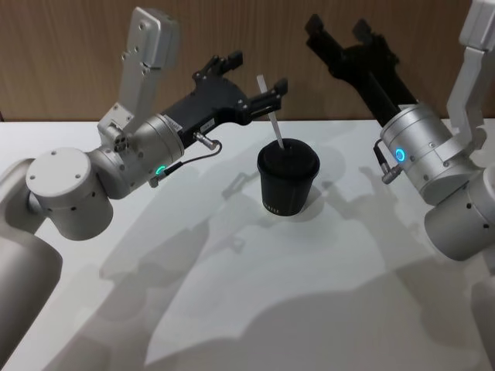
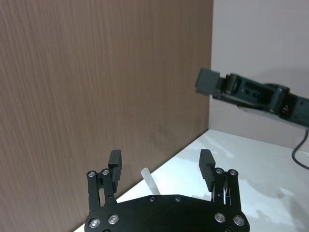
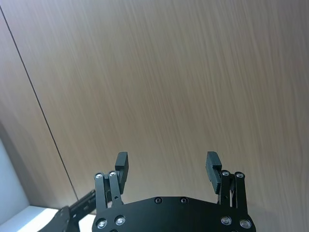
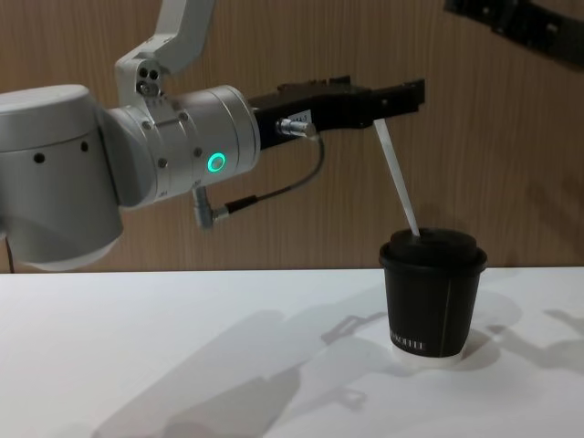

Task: Pick up the straw with one hand, pass it to the other hand, and insert it into the cup.

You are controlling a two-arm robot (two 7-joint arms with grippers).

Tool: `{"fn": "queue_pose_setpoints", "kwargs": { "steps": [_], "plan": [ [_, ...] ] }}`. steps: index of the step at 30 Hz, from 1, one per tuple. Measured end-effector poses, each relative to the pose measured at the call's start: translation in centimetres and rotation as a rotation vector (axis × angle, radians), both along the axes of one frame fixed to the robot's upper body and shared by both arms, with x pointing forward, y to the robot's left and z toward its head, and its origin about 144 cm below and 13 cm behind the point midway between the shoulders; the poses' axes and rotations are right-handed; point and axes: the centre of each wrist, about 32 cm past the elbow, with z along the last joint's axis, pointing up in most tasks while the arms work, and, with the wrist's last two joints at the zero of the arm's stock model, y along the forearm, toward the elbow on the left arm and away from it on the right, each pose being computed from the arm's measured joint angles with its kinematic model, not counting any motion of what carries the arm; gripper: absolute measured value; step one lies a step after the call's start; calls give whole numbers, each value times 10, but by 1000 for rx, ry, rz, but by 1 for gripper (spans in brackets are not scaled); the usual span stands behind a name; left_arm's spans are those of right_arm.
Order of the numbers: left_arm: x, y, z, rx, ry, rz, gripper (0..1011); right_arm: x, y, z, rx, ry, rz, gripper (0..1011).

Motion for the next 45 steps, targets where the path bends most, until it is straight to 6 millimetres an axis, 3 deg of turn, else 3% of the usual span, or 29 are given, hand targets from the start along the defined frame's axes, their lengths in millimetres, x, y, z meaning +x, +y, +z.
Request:
{"fn": "queue_pose_setpoints", "kwargs": {
  "steps": [45],
  "plan": [
    [6, 1, 12, 11, -33, 32, 1003, -10, -14, -6, -65, 64, -6, 1001]
  ]
}}
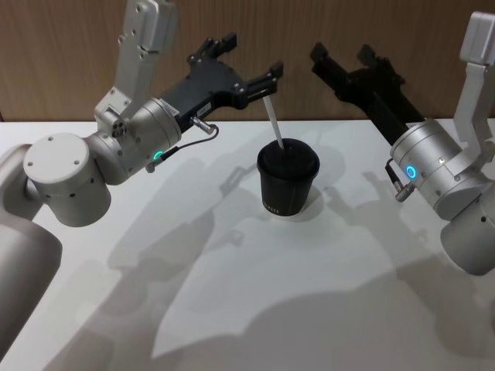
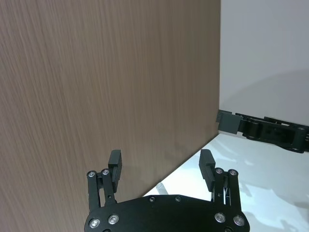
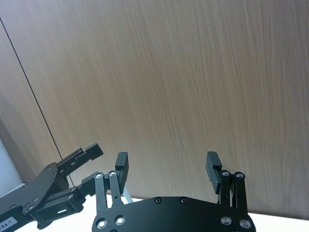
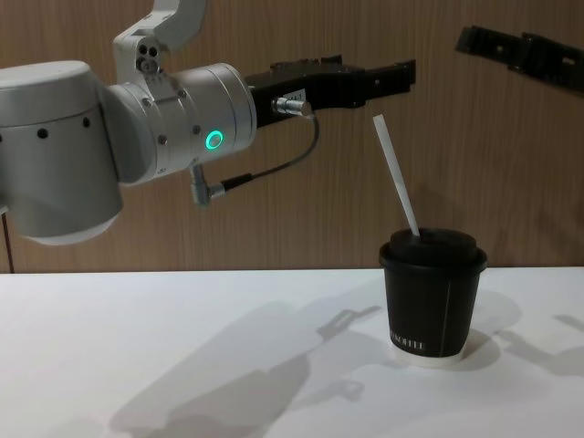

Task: Pick up the straw with one hand, pass it to the other hand, and insert it into the cup.

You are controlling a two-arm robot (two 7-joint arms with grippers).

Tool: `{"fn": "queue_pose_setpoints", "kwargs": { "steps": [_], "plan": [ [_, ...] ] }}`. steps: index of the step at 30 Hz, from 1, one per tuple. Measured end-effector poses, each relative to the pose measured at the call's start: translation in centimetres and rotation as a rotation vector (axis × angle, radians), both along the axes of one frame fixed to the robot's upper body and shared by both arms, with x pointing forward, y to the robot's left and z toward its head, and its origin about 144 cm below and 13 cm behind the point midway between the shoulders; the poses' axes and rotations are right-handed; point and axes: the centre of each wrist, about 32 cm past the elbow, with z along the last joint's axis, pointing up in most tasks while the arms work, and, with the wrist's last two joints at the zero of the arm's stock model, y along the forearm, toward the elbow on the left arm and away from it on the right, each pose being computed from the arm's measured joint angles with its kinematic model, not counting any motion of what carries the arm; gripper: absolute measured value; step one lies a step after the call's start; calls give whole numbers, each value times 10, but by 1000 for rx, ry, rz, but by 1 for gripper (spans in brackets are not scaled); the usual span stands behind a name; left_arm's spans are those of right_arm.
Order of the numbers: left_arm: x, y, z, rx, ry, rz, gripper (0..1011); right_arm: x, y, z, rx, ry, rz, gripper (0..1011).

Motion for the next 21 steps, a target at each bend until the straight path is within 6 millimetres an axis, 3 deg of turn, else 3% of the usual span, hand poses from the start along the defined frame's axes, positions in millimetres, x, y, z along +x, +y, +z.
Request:
{"fn": "queue_pose_setpoints", "kwargs": {
  "steps": [21],
  "plan": [
    [0, 0, 1, 1, 0, 0, 1003, 0, -1, 0, -2, 1, -1, 1001]
  ]
}}
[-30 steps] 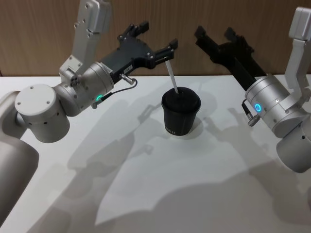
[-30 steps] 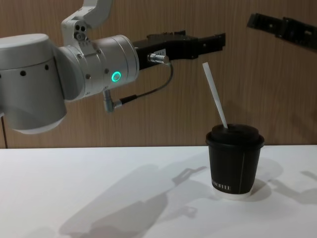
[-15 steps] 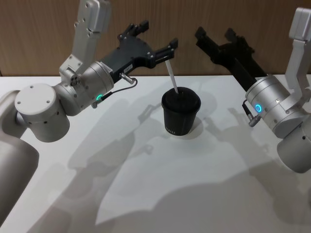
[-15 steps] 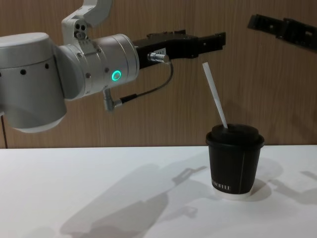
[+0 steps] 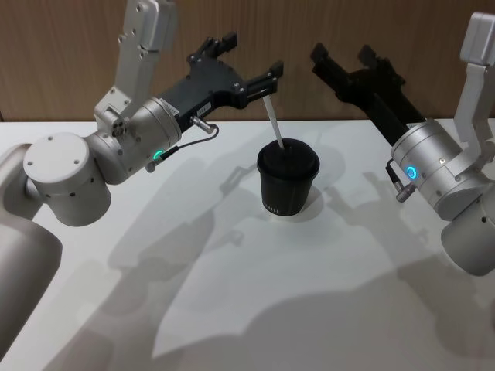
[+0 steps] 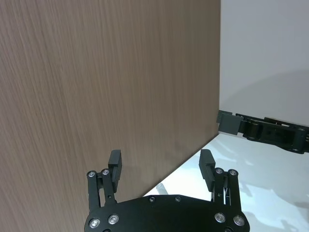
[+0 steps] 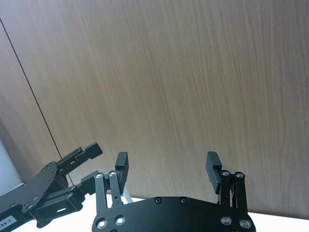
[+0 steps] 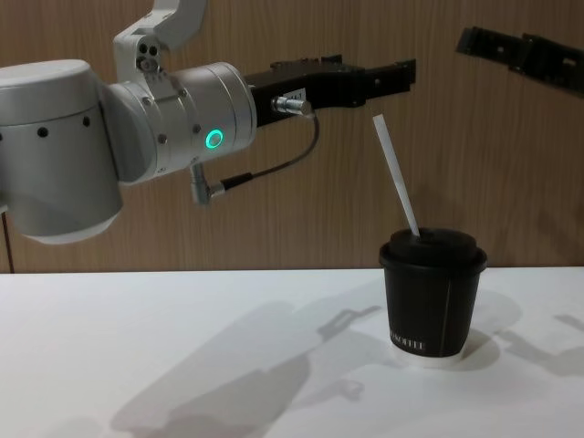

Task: Pick up the straw with one hand, pass it to the other hand, and insert it into the cup.

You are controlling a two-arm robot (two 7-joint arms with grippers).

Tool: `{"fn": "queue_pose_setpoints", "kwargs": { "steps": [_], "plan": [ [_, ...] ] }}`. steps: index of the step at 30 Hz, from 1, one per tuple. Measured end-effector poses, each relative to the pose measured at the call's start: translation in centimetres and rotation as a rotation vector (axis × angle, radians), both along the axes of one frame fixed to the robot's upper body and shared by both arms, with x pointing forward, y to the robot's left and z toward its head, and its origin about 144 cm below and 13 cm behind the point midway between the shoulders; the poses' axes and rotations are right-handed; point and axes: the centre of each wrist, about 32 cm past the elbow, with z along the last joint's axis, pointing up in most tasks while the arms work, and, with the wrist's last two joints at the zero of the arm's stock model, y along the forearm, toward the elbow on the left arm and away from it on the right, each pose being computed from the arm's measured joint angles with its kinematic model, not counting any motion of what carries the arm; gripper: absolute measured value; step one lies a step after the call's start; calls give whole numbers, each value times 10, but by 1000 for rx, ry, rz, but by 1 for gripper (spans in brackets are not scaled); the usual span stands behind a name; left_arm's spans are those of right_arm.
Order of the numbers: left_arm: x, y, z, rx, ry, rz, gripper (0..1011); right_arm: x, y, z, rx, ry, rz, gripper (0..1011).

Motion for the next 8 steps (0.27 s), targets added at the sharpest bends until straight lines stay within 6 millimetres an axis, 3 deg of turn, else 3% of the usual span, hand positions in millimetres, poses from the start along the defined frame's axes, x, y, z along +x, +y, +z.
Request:
{"fn": "queue_pose_setpoints", "kwargs": {
  "steps": [8],
  "plan": [
    [0, 0, 0, 0, 0, 0, 1003, 0, 0, 0, -1, 0, 0, 1001]
  ]
}}
